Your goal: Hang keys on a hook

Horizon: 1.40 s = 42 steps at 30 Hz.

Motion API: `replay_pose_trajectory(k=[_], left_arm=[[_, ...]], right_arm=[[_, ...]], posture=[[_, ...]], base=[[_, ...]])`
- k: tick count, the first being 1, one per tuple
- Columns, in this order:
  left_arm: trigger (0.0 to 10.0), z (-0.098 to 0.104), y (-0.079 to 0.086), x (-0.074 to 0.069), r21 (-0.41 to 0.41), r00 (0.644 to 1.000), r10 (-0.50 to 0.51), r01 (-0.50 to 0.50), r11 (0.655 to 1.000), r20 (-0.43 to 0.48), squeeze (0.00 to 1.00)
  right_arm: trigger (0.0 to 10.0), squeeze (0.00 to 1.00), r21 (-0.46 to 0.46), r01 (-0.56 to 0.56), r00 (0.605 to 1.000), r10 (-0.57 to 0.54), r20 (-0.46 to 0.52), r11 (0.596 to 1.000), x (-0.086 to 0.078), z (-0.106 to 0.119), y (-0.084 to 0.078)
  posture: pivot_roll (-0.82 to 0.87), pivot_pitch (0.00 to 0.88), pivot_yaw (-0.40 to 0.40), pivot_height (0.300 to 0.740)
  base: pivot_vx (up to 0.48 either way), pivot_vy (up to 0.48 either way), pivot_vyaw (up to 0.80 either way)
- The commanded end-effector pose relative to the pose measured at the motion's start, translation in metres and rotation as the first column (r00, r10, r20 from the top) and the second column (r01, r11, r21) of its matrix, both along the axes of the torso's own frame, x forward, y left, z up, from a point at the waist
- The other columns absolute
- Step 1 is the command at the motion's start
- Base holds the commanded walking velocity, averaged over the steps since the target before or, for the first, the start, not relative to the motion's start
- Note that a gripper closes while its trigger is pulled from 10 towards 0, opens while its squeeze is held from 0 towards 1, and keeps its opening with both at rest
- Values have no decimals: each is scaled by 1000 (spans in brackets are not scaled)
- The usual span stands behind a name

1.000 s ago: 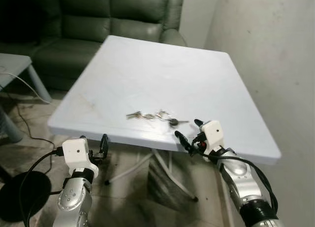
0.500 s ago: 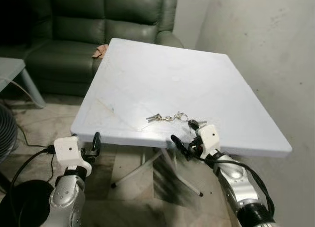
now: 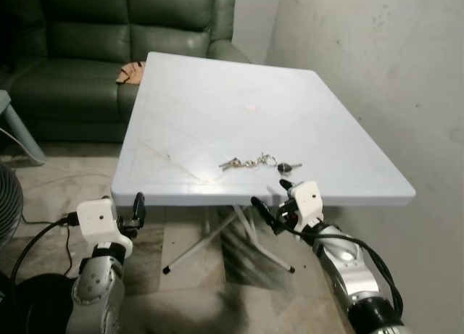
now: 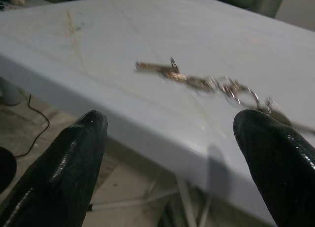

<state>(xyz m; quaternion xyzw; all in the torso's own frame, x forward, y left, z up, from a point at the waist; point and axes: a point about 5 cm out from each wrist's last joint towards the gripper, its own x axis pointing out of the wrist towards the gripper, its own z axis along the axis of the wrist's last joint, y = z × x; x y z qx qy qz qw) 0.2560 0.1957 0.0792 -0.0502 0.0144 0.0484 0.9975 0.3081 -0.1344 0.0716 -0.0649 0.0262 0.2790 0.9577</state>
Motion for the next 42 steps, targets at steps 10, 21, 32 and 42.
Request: replay_pose_trajectory(k=[10,21,32,42], left_arm=[[10000,0,-5,5,-3,1000,-23,23,1000,-18,0],[10000,1,-5,6,-16,1000,-21,20,1000,-11,0],[10000,1,-5,7,-9,1000,-24,24,1000,-7,0],[10000,7,-12,7,8,998,-63,63,998,25,0]], right_arm=[[10000,0,-8,30,1000,-30,11,1000,3,4,-8],[10000,0,-13,27,1000,-27,13,1000,3,4,-9],[10000,0,-14,22,1000,-22,13,1000,4,4,-8],[10000,0,-12,16,1000,-16,16,1000,5,6,-1]], posture=[[-37,0,-82,740],[-39,0,-85,740],[-35,0,-86,740],[-28,0,-86,740]], base=[[0,0,0],[0,0,0],[0,0,0],[84,0,0]])
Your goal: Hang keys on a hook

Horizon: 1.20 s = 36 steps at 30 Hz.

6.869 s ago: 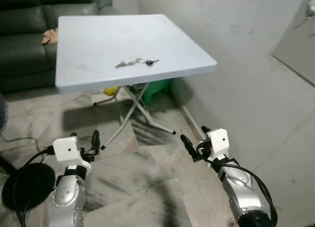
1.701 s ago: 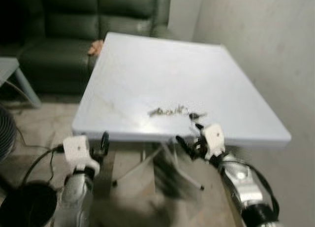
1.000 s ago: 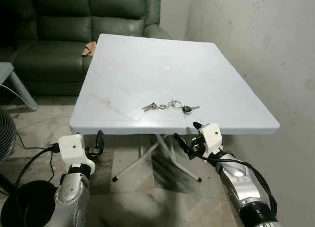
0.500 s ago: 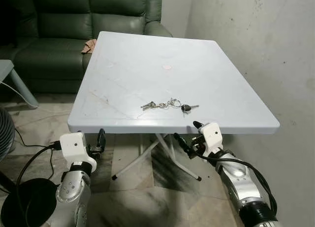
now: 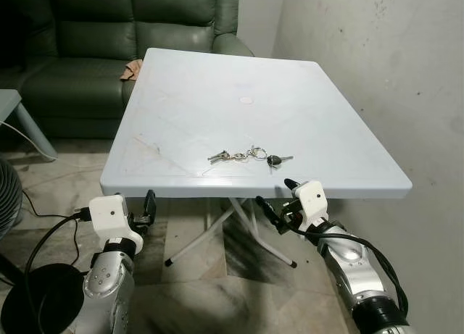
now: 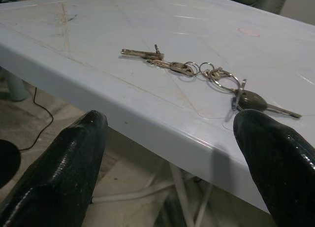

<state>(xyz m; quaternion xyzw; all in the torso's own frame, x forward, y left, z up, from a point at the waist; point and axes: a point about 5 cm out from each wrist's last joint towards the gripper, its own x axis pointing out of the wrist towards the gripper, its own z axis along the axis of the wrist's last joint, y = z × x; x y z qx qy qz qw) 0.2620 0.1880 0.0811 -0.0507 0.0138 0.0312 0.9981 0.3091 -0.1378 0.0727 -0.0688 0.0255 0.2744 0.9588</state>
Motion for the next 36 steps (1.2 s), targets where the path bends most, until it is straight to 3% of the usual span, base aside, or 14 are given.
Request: replay_pose_trajectory(k=[1,18,22,31,36], left_arm=[[10000,5,-4,1,9,999,-29,28,1000,23,0],[10000,17,-20,0,65,985,-164,160,985,57,0],[10000,15,-37,-16,75,969,-245,241,968,37,0],[10000,19,-41,-26,80,965,-261,258,963,29,0],[10000,24,-37,-35,88,969,-248,245,966,18,0]], right_arm=[[10000,0,-5,7,1000,-7,12,1000,4,5,2],[10000,0,56,114,992,-110,-58,992,28,19,26],[10000,0,97,199,977,-191,-91,975,46,34,42],[10000,0,98,229,970,-219,-103,969,54,41,59],[10000,0,55,322,943,-315,-104,945,63,47,68]], posture=[[-28,0,-86,740],[-23,0,-98,740],[-24,98,-114,740],[-1,175,-135,740],[21,226,-143,740]], base=[[0,0,0],[0,0,0],[0,0,0],[0,0,0],[0,0,0]])
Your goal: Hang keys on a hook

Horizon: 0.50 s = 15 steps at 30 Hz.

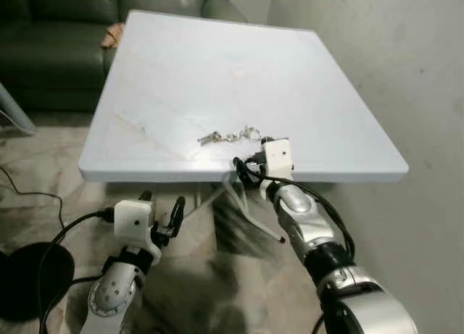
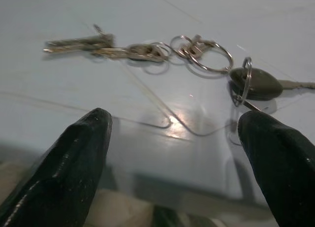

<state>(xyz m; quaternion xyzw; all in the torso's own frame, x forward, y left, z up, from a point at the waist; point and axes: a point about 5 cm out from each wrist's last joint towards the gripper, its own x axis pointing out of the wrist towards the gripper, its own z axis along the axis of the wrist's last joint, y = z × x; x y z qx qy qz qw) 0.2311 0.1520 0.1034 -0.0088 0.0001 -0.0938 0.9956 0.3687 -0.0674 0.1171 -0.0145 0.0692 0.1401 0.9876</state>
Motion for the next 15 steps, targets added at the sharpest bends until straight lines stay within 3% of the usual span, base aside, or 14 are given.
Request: replay_pose_trajectory(k=[1,7,15], left_arm=[[10000,1,-1,-4,5,1000,1,-1,1000,-8,0],[10000,0,0,-12,10,999,15,-15,1000,-33,0],[10000,1,-1,-17,6,998,24,-24,1000,-54,0]], right_arm=[[10000,0,-8,42,999,-42,-2,999,3,3,-2],[10000,0,43,59,998,-60,22,997,9,13,2],[10000,0,68,120,991,-124,47,990,15,21,-4]], posture=[[21,226,-143,740],[38,248,-144,740],[46,245,-145,740]], base=[[0,0,0],[0,0,0],[0,0,0]])
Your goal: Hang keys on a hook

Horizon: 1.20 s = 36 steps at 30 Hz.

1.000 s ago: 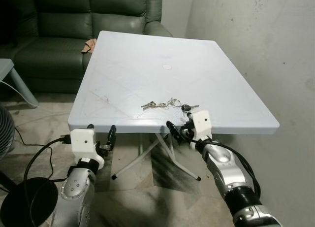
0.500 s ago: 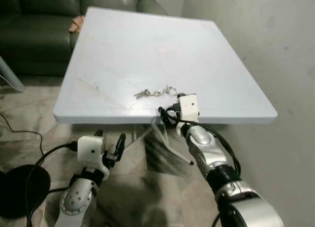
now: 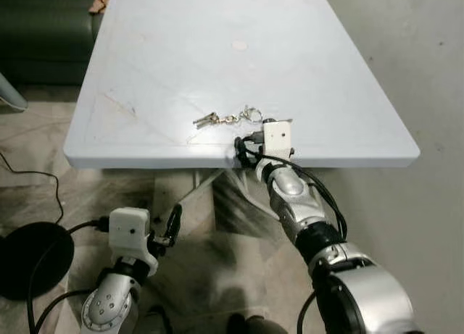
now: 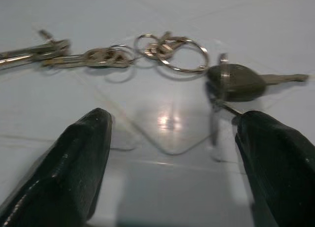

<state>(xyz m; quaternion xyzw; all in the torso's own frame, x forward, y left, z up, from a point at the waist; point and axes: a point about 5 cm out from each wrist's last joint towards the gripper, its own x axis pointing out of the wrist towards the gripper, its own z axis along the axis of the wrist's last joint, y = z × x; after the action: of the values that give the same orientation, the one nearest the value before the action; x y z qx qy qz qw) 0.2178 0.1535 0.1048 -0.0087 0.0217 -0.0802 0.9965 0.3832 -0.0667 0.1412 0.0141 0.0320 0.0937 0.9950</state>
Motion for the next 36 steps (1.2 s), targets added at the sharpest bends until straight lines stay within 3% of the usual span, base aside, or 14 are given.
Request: replay_pose_trajectory(k=[1,8,9,10,11,13,14,36], left_arm=[[10000,0,-2,-4,1,1000,-3,3,1000,-11,0],[10000,1,-2,-2,3,1000,-2,2,1000,-14,0],[10000,1,-2,-2,5,1000,-2,2,1000,-13,0],[10000,1,-2,-1,7,1000,-3,3,1000,-12,0],[10000,1,-2,-1,9,1000,-4,4,1000,-12,0],[10000,1,-2,0,10,1000,-5,5,1000,-13,0],[10000,2,-3,0,11,1000,-6,6,1000,-13,0],[10000,14,-18,4,24,997,-79,79,997,23,0]], right_arm=[[10000,0,6,25,1000,-25,-17,1000,0,-4,-5],[10000,0,15,74,997,-73,-22,997,3,-4,-12],[4667,0,27,79,997,-78,-22,997,3,-3,-13],[4667,0,36,81,997,-81,-16,996,4,-1,-12],[2392,0,47,83,997,-82,-12,995,4,2,-10],[2000,0,52,82,997,-82,-5,995,5,4,-8],[0,0,55,79,997,-80,13,995,5,7,-6],[0,0,81,61,996,-65,53,995,9,22,7]], posture=[[46,245,-145,740],[47,240,-144,740],[46,236,-139,740],[45,235,-136,740],[45,234,-135,740],[45,235,-134,740],[46,235,-133,740],[50,242,-135,740]], base=[[0,0,0],[0,0,0],[0,0,0],[0,0,0],[0,0,0],[0,0,0],[0,0,0],[0,0,0]])
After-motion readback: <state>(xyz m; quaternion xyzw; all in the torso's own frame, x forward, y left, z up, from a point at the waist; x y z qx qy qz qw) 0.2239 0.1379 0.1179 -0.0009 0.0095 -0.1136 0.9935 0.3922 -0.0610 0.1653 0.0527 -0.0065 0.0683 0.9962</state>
